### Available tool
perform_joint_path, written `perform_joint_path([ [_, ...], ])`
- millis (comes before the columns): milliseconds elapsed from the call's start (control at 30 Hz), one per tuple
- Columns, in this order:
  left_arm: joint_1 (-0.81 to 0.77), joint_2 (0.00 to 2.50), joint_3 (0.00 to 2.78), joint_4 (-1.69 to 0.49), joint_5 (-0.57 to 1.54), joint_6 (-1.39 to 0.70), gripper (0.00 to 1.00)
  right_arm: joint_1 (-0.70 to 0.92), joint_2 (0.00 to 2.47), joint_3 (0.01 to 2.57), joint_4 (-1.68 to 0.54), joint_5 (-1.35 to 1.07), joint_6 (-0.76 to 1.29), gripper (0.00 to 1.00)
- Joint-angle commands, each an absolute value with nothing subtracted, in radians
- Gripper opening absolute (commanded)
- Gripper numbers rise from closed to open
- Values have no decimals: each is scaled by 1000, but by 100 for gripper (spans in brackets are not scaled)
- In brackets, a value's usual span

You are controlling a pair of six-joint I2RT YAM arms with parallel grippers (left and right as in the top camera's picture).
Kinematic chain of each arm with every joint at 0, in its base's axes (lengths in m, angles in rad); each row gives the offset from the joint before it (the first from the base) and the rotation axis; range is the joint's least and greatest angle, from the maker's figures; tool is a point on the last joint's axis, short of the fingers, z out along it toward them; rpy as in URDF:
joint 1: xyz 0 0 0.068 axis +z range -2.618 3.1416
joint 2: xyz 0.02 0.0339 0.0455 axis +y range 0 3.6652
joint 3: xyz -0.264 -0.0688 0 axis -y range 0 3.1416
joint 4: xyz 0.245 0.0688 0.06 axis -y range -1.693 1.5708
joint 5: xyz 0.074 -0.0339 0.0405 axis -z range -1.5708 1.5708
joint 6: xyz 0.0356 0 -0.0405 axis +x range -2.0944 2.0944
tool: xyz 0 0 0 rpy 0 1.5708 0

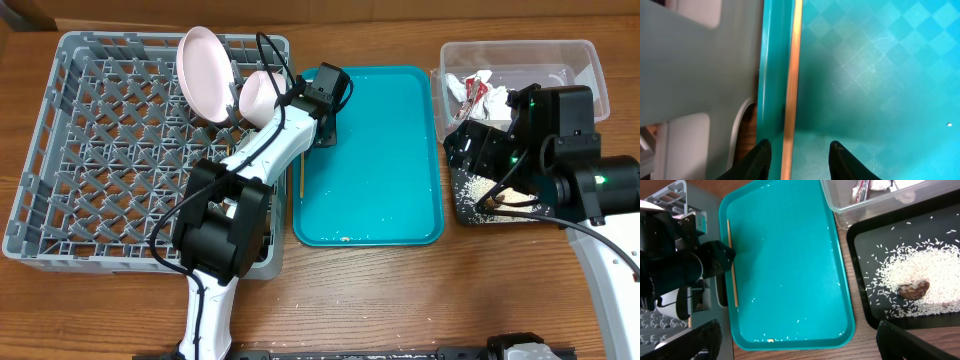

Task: Sort waste into correct bins and load items into the dishwasher
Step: 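Grasp the second wooden chopstick with left gripper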

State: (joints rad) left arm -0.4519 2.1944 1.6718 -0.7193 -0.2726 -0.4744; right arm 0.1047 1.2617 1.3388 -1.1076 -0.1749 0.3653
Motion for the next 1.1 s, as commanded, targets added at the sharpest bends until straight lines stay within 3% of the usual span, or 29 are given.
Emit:
perform_joint_path([
  [0, -460, 2206, 1663, -712, -265, -464, 38, 101, 1258, 1348, -1102, -165, 358, 100],
  [433, -458, 2284, 1663, -682, -245, -464, 40, 101, 1258, 1348, -1102, -165, 358, 100],
  [500, -461, 2284, 1663, -677, -245, -464, 36, 101, 1258, 1348, -1102, -165, 358, 100],
  [567, -463, 2284, 1663, -676, -242, -468, 22, 101, 1258, 1348, -1102, -165, 358, 100],
  [733, -467, 2284, 1663, -676, -226, -467, 20, 101, 1258, 1348, -1102, -165, 358, 100],
  [800, -474, 2284, 1663, -676, -215, -468, 23, 101, 1258, 1348, -1102, -165, 358, 100],
  [867, -480, 2284, 1663, -675, -216, -467, 42, 101, 1258, 1348, -1102, -165, 358, 100],
  [900, -481, 2284, 1663, -676, -216, -467, 45, 101, 1258, 1348, -1102, -165, 358, 100],
  [1067, -482, 2302, 1663, -684, -170, -468, 43, 101, 1258, 1348, -1102, -165, 358, 100],
])
